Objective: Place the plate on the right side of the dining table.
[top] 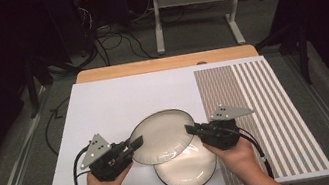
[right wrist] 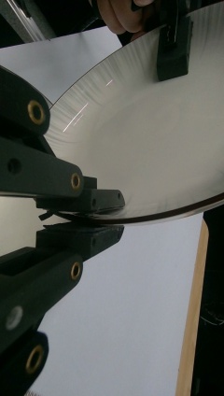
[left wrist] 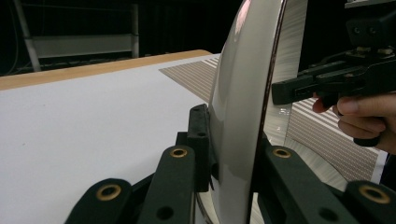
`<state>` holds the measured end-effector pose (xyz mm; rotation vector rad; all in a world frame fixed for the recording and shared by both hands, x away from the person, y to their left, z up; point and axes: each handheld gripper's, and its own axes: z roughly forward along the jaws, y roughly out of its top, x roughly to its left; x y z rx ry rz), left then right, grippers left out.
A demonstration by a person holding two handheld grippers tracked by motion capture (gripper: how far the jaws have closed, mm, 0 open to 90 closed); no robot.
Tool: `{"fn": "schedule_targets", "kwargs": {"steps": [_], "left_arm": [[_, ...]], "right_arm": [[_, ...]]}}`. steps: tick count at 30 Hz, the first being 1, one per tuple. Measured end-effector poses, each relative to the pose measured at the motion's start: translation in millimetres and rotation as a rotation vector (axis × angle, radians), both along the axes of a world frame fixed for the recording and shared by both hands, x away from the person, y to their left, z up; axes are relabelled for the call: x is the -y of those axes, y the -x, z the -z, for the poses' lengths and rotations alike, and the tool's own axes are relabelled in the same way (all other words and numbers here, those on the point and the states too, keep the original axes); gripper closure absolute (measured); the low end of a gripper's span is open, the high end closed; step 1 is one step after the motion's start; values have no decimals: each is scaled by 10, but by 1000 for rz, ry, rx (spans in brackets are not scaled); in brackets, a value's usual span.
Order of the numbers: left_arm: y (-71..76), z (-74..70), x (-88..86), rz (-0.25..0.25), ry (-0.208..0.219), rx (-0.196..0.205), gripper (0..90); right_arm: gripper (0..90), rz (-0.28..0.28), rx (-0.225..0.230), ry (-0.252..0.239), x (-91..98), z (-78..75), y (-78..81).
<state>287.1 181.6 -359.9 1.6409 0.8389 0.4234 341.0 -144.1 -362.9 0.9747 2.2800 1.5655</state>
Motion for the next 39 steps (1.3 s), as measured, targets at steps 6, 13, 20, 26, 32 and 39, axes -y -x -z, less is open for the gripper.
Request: {"fn": "schedule_targets", "kwargs": {"steps": [6, 13, 20, 26, 32, 39], "left_arm": [[-119, -52, 127, 27, 15, -16, 795], [-267, -111, 274, 71, -1, -36, 794], [-388, -131, 474, 98, -31, -57, 793], [-483, -166, 671, 109, -42, -65, 793], [-580, -199, 885, 123, -60, -66, 793], [-717, -202, 1159, 141, -72, -79, 786]], "right_arm": [[858, 39, 15, 7, 127, -72, 4], [866, 63, 25, 1, 324, -151, -14], [874, 76, 38, 0, 554, -202, -37], [875, 113, 51, 8, 736, -264, -41], [873, 153, 59, 18, 925, -305, -51], [875, 194, 61, 15, 1153, -318, -50]]}}
